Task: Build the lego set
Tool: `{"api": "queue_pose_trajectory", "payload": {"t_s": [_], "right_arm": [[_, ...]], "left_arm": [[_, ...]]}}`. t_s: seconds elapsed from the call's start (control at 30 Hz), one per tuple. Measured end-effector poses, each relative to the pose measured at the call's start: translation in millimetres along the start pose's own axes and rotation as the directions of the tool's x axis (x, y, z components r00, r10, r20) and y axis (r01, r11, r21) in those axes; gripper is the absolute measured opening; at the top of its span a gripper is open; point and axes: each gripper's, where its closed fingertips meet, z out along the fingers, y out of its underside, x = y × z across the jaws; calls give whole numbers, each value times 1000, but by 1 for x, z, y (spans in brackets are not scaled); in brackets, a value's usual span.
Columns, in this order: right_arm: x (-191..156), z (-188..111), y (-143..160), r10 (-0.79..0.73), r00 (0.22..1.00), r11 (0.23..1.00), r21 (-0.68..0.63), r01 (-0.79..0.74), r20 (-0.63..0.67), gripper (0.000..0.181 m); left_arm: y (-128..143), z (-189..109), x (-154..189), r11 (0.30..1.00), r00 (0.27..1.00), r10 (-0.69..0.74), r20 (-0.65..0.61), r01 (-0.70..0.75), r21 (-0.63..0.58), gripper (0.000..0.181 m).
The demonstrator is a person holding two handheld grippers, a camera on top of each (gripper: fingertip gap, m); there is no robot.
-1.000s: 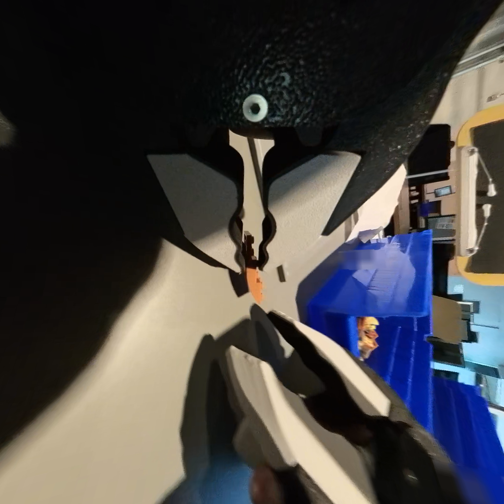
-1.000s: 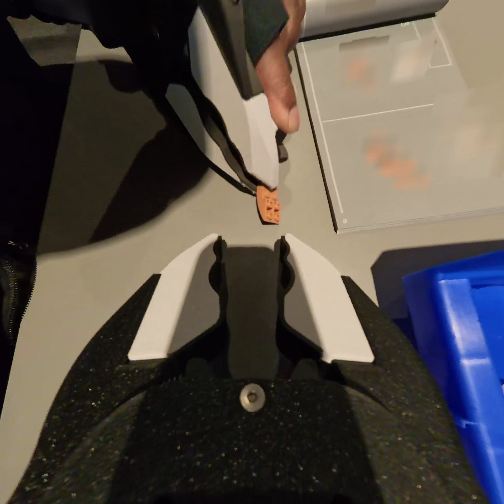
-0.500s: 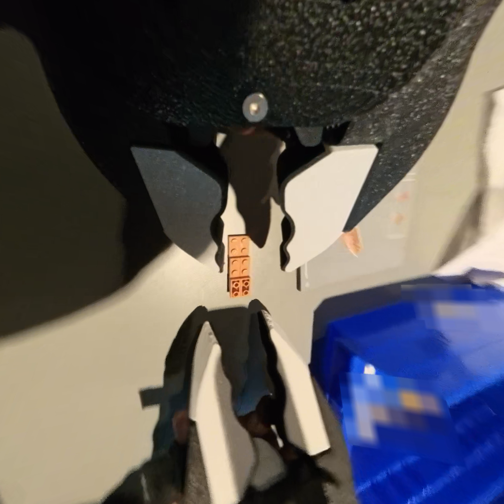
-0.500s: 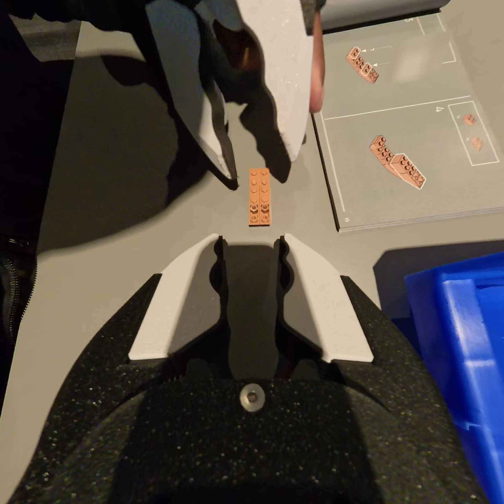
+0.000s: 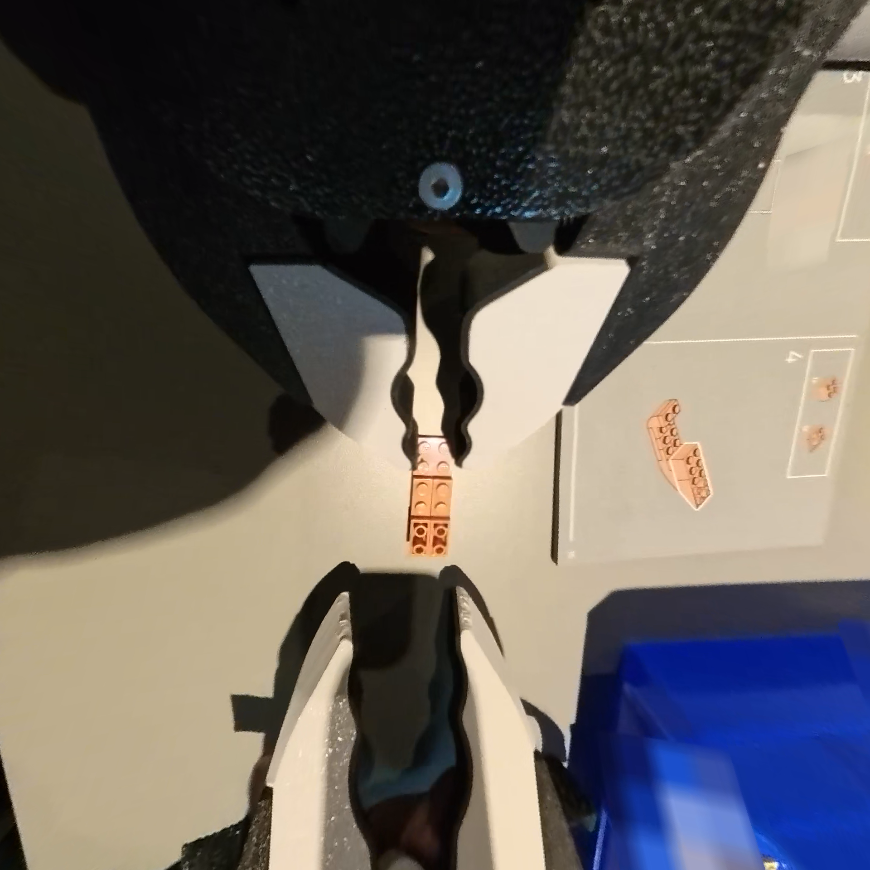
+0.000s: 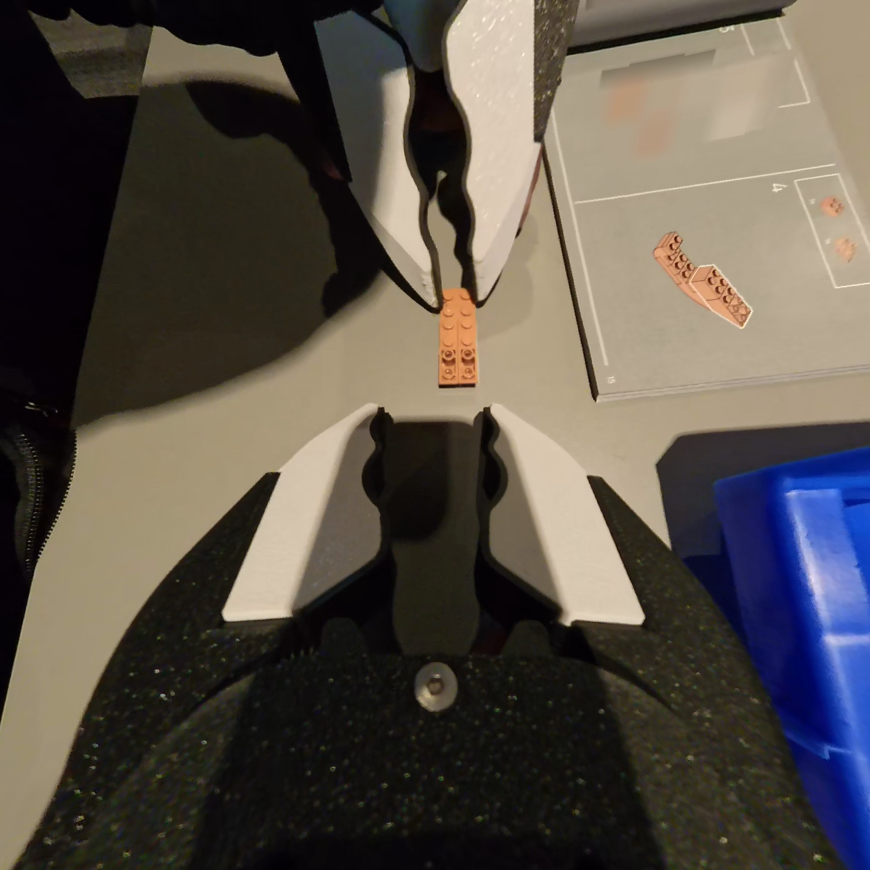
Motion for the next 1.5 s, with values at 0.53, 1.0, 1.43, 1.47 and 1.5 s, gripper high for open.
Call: {"api": "queue_pose_trajectory", "payload": {"t_s": [0.53,1.0,1.43,1.47,1.5], "right_arm": [[-1,-9,-14,-73,997,992,108,73,-1,36],[8,-25,-42,-107,993,922,368,120,-56,0],[7,-29,-43,-114,993,909,398,120,-39,0],[7,-29,-43,-118,992,910,395,126,-43,0],[6,-28,-42,-122,991,912,389,130,-45,0]], "left_arm": [[-28,-3,1,979,989,121,82,-133,157,17],[-69,-54,-27,821,971,3,241,-140,553,0],[-74,-64,-32,774,975,-41,221,-109,624,0],[-74,-64,-32,773,974,-41,222,-109,625,0],[-74,-64,-32,772,974,-43,224,-110,626,0]]}}
